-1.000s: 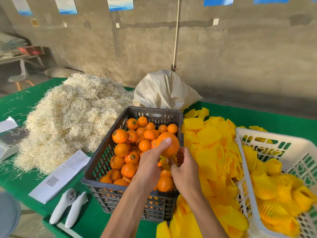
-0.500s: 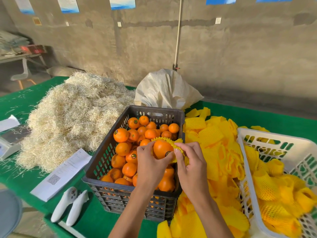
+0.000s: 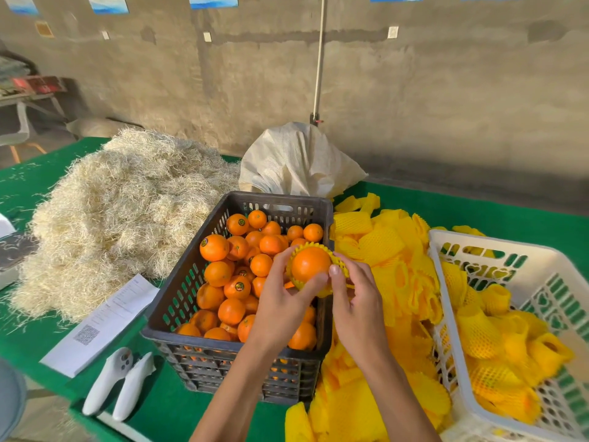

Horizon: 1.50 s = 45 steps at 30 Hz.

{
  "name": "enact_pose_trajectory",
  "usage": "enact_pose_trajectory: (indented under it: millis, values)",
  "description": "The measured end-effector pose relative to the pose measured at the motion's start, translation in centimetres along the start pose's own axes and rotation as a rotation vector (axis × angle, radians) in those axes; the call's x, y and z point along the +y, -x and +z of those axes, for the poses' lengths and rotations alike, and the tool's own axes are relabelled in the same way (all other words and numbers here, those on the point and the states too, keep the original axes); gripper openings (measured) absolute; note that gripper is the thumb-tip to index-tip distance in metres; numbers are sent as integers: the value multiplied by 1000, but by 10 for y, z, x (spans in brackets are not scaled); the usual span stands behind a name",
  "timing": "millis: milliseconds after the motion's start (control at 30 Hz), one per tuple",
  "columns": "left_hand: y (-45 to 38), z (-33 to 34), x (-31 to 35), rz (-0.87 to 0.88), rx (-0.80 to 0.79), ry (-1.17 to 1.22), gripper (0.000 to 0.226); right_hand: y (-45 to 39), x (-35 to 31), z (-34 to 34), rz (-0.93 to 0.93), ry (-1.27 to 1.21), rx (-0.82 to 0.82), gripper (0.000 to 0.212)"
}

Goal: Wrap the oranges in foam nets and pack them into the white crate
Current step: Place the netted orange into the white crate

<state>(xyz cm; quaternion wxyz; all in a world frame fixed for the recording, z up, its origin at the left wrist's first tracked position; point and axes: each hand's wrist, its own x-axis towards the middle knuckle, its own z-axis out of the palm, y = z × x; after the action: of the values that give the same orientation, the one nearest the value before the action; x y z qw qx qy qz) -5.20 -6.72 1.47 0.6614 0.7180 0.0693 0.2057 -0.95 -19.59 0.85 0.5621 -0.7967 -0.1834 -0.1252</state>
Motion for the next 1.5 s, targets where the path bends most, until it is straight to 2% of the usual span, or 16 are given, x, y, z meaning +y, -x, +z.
enact_pose_trajectory:
  millis: [167,367,467,533,633,733,833,967,1000,1100,1233,1333,1433,1500]
  values:
    - [-2,3,0,-69,13,135,49,-2,6,-8,-6,115,21,38]
    - [0,5,1,-152,-141,216,55,-13,18,-30,-19,178,-7,33]
    - [-1,15,-1,-157,-197,208,55,-10,19,-36,-71,99,95,26]
    - [0,28,-2,-195,-137,219,55,-2,18,-36,-187,106,182,22]
    - [0,47,-1,-120,-44,24,63,14,21,-34,-350,132,218,23]
    - [-1,58,1,-70,-24,-40,59,23,28,-40,-395,155,240,23]
    - [0,66,2,29,-80,-114,63,22,34,-54,-339,183,231,22]
    - [-3,84,6,99,-135,-262,78,15,38,-79,-129,132,99,54]
    - [-4,89,8,113,-167,-294,80,15,40,-86,-97,129,81,56]
    - [-4,105,13,116,-278,-287,80,17,46,-105,-91,208,127,47]
    - [0,134,14,38,-337,-158,77,22,54,-135,-30,273,215,40]
    - [-1,162,9,-51,-290,-93,75,28,62,-154,-31,291,239,38]
    - [-1,195,1,-105,-233,-179,75,33,74,-169,8,331,254,36]
    - [0,216,-4,-153,-229,-171,65,35,84,-178,47,360,287,35]
